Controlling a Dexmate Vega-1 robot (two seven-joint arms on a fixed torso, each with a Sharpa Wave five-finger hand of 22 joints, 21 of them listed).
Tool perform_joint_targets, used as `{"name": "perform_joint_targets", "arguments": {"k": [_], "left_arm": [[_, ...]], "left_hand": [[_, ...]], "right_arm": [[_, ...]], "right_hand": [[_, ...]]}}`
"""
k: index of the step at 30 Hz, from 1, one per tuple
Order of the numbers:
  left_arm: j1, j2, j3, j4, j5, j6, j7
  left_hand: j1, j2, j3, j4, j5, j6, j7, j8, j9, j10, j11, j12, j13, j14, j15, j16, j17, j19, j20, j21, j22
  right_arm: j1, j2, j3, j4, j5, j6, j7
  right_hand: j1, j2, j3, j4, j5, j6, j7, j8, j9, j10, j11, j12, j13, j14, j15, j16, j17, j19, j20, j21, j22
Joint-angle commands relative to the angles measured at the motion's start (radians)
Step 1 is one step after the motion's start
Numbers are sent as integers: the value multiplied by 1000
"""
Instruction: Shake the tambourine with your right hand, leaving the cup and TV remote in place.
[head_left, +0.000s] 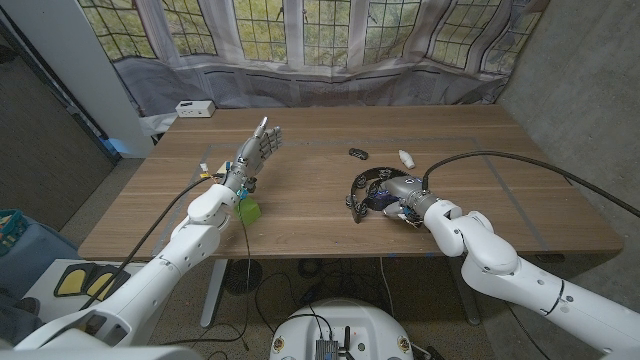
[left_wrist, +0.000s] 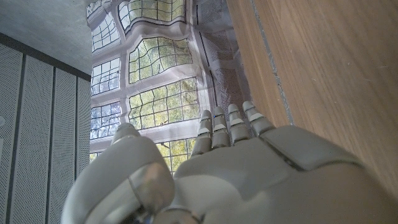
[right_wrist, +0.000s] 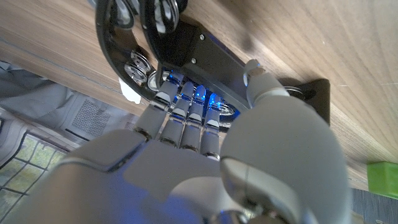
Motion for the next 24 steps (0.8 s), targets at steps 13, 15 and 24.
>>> {"name": "perform_joint_targets", "arguments": {"k": [13,15,24], "left_arm": [[-16,1,2,13,-1,12,-9],[-16,0,2,15,-2,12,-9],[-16,-5,2,19,-2,10,-4]], "left_hand": [[10,-2,2,-1,-2,7,2,0,6,6,4,-4,6,10,1,-3,4,3,4,2,3],[10,-2,3,-1,-2,7,2,0,6,6,3,-4,6,11,1,-2,4,3,4,2,3],[10,-2,4,-1,-2,9,1,0,6,7,4,-5,6,11,2,-3,4,3,4,2,3]], "right_arm": [[18,23,-44,38,-54,-25,-6],[18,26,-46,46,-57,-23,-15],[38,37,-59,92,-44,1,-23]], "right_hand": [[48,15,-1,-9,5,53,-9,0,5,50,-8,3,2,59,-12,18,10,84,-18,22,2],[61,19,-2,-11,4,71,-12,3,5,64,-10,5,2,73,-20,24,13,104,-25,26,3],[119,44,-1,-15,0,129,-33,11,5,113,-22,10,2,109,-41,44,26,164,-54,36,3]]}}
